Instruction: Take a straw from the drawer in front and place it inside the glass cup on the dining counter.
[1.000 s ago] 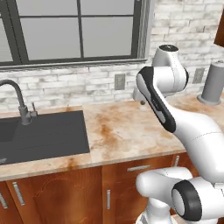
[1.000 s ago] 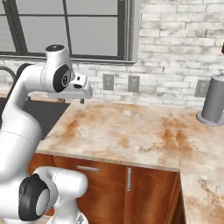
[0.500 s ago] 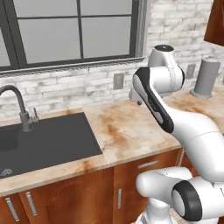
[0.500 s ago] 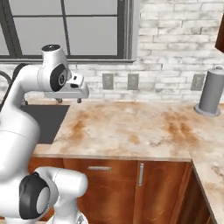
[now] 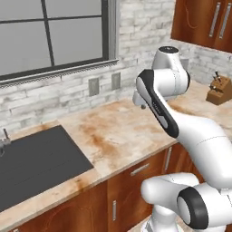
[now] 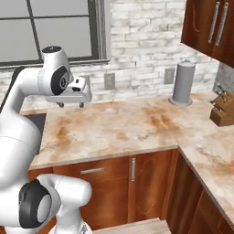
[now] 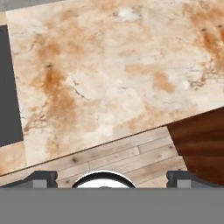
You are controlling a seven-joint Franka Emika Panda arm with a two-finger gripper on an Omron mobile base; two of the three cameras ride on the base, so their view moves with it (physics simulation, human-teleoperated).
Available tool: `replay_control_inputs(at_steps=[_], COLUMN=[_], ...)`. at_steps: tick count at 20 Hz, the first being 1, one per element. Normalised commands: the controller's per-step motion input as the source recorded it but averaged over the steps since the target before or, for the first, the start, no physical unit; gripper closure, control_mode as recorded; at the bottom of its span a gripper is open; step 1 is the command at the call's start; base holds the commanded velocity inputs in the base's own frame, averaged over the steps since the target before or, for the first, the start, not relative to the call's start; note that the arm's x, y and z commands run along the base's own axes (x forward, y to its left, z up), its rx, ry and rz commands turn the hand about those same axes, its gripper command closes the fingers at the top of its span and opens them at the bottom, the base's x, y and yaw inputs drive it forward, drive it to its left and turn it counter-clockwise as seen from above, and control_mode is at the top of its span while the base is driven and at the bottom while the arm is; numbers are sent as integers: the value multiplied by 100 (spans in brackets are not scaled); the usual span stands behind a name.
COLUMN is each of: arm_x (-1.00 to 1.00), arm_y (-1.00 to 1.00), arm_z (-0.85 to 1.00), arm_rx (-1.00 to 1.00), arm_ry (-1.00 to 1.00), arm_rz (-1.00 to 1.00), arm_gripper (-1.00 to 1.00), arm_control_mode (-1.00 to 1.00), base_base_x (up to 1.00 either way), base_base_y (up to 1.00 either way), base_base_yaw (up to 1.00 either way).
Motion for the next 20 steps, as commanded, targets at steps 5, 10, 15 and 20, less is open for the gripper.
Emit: replay_control_inputs(at_steps=[5,10,15,20], arm_x=[0,0,0,0], arm_y=[0,0,0,0], arm_z=[0,0,0,0], arm_rx=[0,0,0,0], arm_ry=[0,0,0,0], arm_rz=[0,0,0,0], arm_gripper=[-100,-100,-100,-100], arm_control_mode=[100,100,100,100], base_base_x=[-14,-36,-52,-51], base_base_y=[28,23,19,24], base_base_yaw=[-41,-34,-28,-26])
